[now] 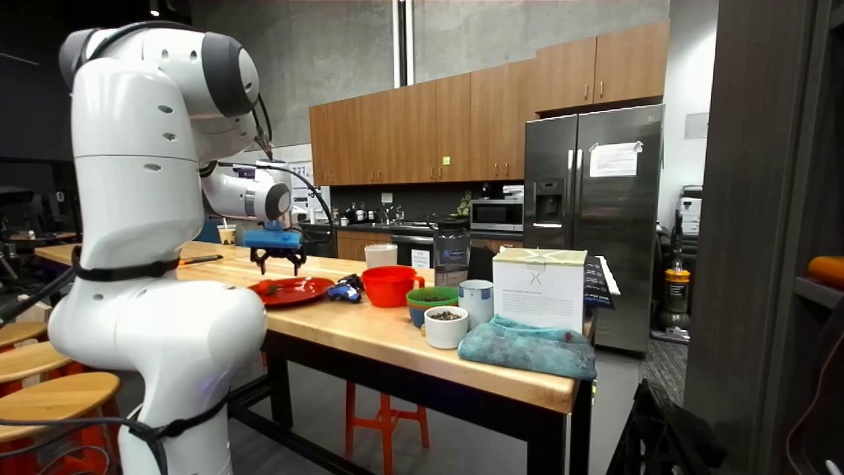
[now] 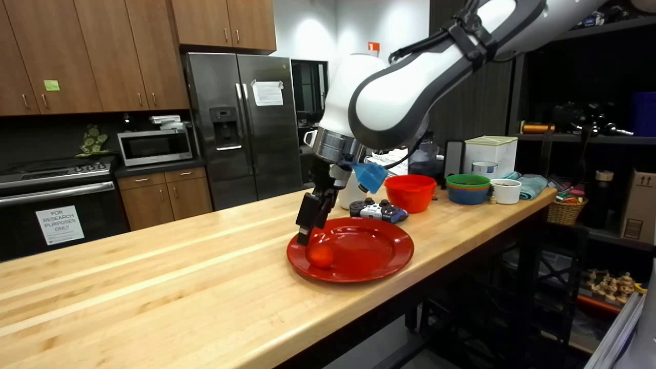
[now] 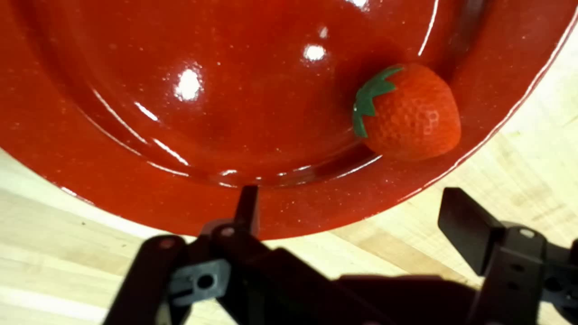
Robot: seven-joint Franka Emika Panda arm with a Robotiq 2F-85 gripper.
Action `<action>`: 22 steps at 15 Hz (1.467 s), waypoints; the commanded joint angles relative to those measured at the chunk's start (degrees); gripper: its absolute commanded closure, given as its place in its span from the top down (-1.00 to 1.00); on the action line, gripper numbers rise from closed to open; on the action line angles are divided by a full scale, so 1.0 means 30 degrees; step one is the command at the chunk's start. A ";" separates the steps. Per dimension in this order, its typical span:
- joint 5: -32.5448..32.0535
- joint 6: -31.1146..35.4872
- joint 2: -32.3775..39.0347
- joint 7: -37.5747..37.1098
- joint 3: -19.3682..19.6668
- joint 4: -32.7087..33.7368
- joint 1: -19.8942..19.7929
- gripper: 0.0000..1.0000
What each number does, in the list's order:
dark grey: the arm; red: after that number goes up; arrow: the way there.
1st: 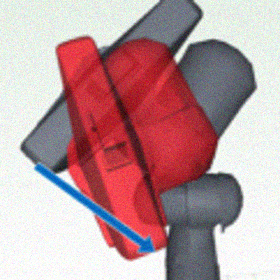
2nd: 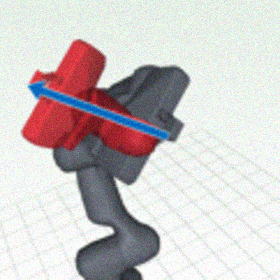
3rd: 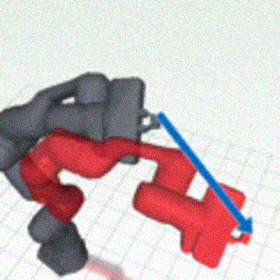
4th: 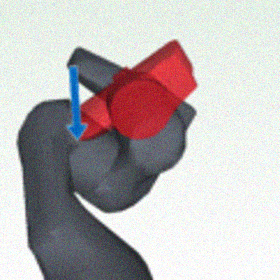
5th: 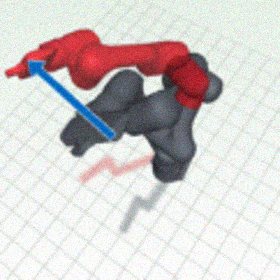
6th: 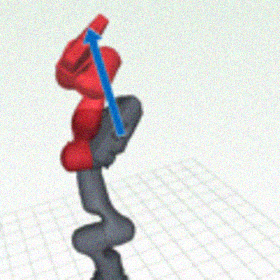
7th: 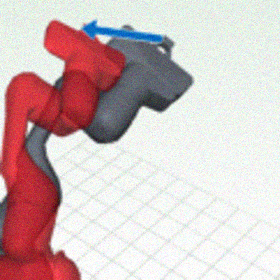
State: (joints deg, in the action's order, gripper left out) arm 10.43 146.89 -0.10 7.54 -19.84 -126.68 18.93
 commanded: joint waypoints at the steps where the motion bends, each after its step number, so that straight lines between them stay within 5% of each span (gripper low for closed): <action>1: 0.1154 -0.2805 -0.1485 0.1622 0.0347 0.0199 -0.0131 1.00; 8: 0.1636 -0.6683 -0.2401 0.3220 0.1077 0.0624 -0.0006 1.00; 22: 0.5741 -0.2753 -0.1334 0.5546 0.0546 -0.1276 0.0896 1.00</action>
State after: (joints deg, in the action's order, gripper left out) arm 23.74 135.40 -4.57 21.61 -17.98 -130.09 20.82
